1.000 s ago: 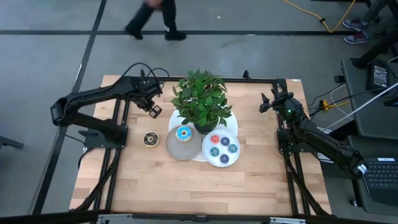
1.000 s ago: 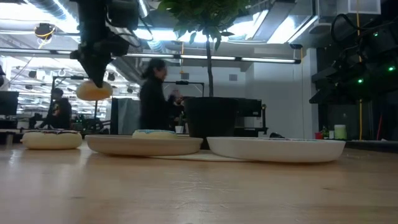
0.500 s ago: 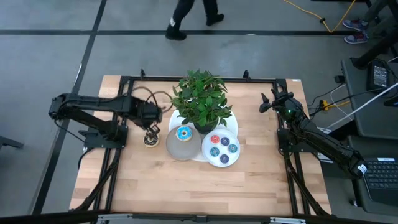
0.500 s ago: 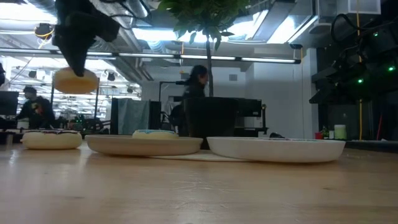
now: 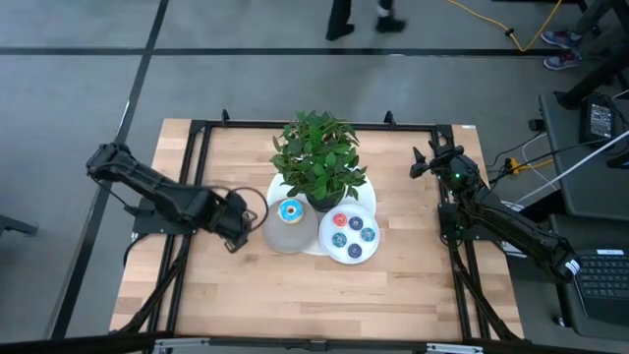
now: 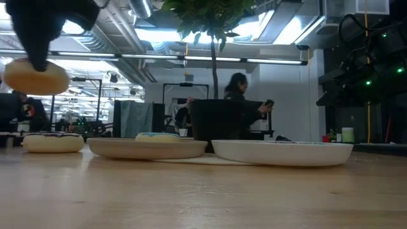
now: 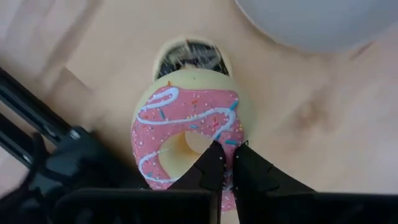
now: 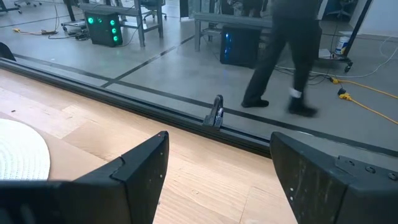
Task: Pick & Place donuts
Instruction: Put the large pink donut on the beige plate
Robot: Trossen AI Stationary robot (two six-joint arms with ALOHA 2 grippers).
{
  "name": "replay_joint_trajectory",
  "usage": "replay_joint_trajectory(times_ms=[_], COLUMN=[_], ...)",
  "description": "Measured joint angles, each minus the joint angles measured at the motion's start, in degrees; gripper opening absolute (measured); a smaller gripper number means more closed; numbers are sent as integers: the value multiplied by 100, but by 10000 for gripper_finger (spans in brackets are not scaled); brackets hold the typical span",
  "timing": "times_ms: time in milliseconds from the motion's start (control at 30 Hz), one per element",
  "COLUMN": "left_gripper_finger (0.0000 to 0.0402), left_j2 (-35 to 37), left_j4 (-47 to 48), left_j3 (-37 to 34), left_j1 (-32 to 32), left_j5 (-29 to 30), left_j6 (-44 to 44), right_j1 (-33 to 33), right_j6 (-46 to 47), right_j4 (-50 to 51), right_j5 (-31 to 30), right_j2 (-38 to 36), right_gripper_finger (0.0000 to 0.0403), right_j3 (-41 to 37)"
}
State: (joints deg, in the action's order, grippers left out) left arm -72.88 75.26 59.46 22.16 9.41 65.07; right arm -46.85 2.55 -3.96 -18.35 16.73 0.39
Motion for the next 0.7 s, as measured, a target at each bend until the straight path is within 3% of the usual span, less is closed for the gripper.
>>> replay_joint_trajectory(times_ms=[333,700], left_gripper_finger=[15,15], left_j2=[-830,-2179], left_j4=[-3,158], left_j3=[486,1797], left_j1=[952,910], left_j5=[-60,21], left_j6=[901,567], right_j1=[0,0], right_j6=[2,1], right_j4=[1,0], right_j5=[0,0], right_j2=[2,1], right_gripper_finger=[278,278], right_j3=[1,1])
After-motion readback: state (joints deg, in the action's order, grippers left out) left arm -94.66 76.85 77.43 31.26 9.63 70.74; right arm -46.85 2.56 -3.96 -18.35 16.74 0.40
